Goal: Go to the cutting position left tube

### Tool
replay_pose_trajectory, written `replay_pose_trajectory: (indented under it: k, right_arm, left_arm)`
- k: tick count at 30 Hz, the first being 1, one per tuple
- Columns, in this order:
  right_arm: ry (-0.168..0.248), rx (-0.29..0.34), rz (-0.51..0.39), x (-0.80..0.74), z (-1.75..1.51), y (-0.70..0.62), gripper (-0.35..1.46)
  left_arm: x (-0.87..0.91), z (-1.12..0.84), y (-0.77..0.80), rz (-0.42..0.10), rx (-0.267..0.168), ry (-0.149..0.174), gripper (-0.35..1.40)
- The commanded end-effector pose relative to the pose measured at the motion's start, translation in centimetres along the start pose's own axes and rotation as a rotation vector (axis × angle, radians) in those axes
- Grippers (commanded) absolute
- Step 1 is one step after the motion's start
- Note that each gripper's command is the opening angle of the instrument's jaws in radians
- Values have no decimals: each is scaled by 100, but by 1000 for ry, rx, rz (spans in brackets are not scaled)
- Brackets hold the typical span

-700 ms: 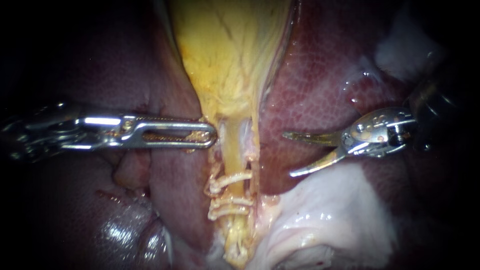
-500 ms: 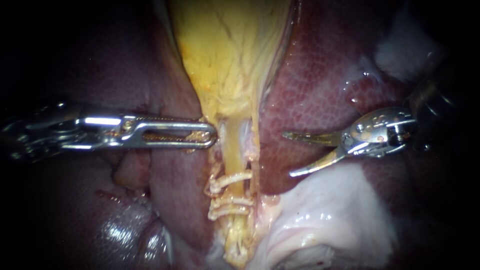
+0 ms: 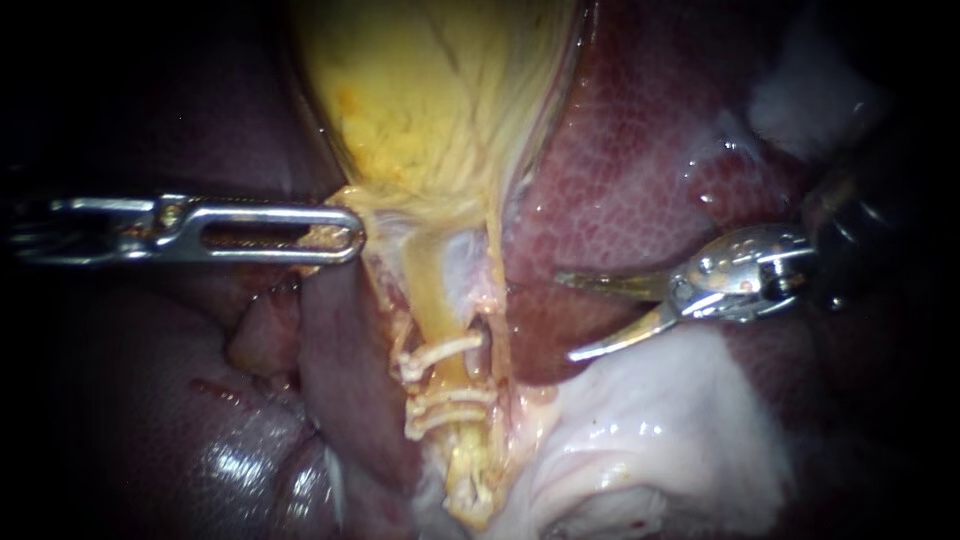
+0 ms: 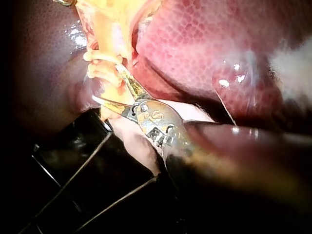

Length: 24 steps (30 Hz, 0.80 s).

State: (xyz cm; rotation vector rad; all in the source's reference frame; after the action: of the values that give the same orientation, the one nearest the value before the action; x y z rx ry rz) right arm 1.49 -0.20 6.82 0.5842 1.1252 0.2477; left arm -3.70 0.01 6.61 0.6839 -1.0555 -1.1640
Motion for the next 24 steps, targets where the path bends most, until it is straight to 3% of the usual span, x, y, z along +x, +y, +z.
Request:
replay_pose_trajectory:
  k: [1,9,13,24]
  right_arm:
    - [-22,15,10,-10,11,0,143]
    - [-78,71,77,-69,51,4,143]
    - [-100,84,98,-87,59,6,143]
    - [-99,89,120,-92,84,20,143]
  left_arm:
    - [0,0,1,0,0,0,-35]
    - [0,-2,3,1,2,0,-35]
    - [0,-2,4,1,2,1,-35]
    - [0,-2,4,1,1,0,-35]
